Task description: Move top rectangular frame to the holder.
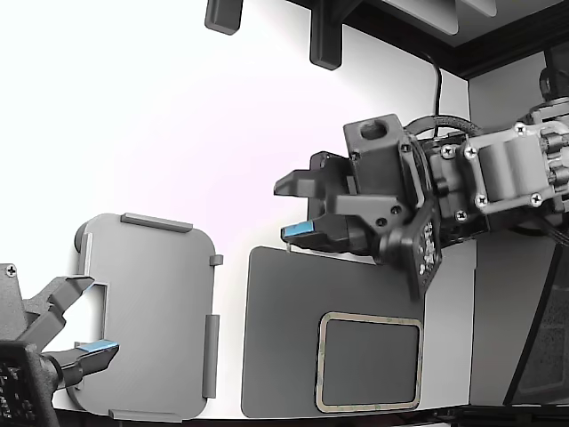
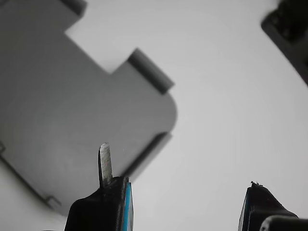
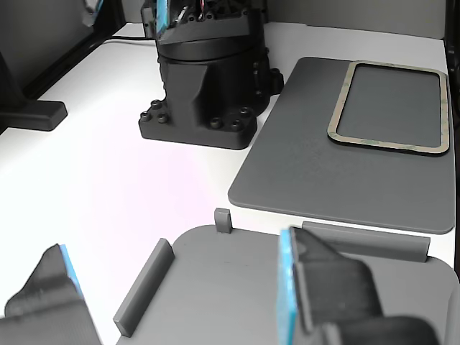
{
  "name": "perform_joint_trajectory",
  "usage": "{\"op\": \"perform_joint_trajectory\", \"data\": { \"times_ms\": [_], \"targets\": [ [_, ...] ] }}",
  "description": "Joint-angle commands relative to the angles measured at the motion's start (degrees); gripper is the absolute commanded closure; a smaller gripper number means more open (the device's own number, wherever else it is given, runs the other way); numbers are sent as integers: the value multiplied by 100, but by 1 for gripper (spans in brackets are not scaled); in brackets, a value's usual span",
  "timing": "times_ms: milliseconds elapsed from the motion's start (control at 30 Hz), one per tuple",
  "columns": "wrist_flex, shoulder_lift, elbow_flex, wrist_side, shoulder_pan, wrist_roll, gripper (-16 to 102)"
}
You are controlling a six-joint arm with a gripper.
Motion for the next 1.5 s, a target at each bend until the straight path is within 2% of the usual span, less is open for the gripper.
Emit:
{"op": "perform_joint_trajectory", "data": {
  "times_ms": [0, 100, 200, 500, 567, 633, 900, 1167, 1467],
  "targets": [
    [501, -220, -642, 334, 563, -229, -5],
    [668, -396, -650, 642, 1239, -281, -5],
    [782, -589, -492, 703, 1767, -132, -14],
    [1213, -932, -176, 343, 2830, 229, -14],
    [1318, -1151, -290, 334, 3111, 316, -14],
    [1371, -1415, -404, 369, 3393, 475, -8],
    [1784, -2522, -1283, 62, 4201, 1292, -14],
    [1688, -3120, -1450, -26, 5010, 2162, -14],
    [1011, -3762, -932, -211, 5256, 1775, -14]
  ]
}}
